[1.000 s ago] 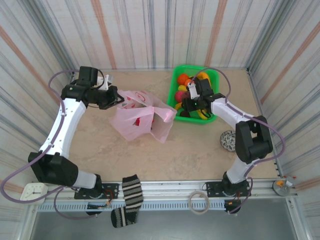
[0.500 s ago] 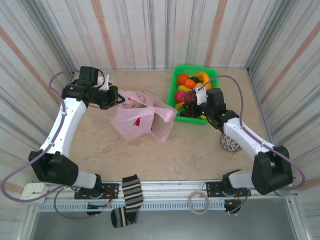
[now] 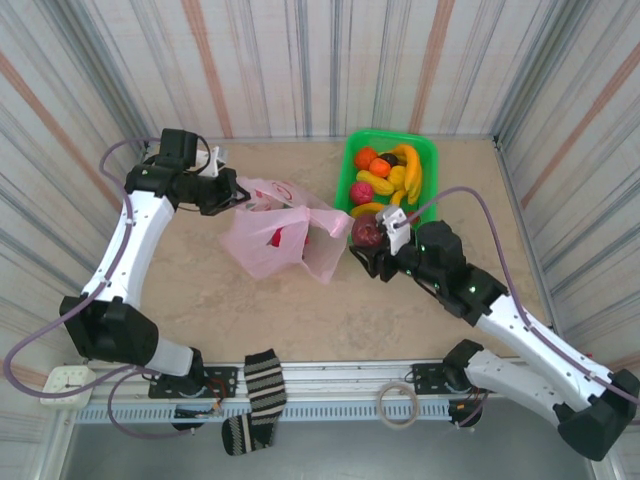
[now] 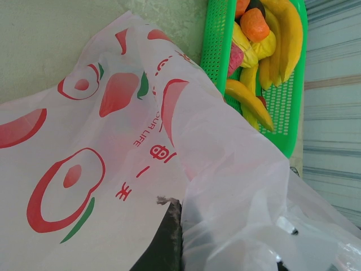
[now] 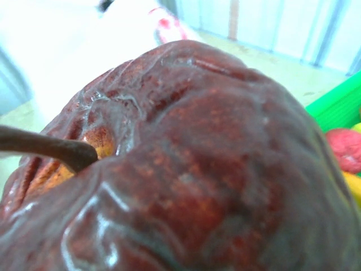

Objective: Place the fake fruits into the plastic bag and tie a complex knot

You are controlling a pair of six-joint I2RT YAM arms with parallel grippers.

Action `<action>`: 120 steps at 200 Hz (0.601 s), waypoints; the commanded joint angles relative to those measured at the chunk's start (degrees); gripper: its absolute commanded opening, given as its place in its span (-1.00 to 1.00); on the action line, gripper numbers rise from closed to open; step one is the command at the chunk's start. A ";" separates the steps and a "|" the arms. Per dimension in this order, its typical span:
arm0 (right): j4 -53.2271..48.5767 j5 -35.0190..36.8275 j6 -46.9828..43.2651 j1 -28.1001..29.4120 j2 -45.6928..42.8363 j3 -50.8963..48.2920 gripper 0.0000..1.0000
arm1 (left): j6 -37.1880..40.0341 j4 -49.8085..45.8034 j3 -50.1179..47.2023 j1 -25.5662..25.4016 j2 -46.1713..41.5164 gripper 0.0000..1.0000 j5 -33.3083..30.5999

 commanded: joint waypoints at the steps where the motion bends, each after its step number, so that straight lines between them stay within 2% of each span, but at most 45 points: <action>1: -3.86 4.13 3.18 4.96 -2.74 -2.04 0.13 | 0.43 -0.60 1.82 0.63 0.88 -1.00 0.25; 32: -2.07 7.61 4.30 12.69 -2.46 -4.60 0.13 | 0.19 -0.66 1.83 0.62 0.83 -1.00 0.28; 50: 1.77 8.92 4.18 15.28 -1.31 -6.11 0.13 | 0.17 -0.66 1.83 0.63 0.55 -1.00 0.33; 87: 9.27 6.87 1.77 15.48 6.61 -4.10 0.14 | 2.75 -1.57 2.14 0.63 0.23 -1.00 1.81; 120: 14.12 1.96 2.48 12.00 13.85 -1.47 0.13 | 6.76 -2.56 2.53 0.63 0.36 -1.00 3.79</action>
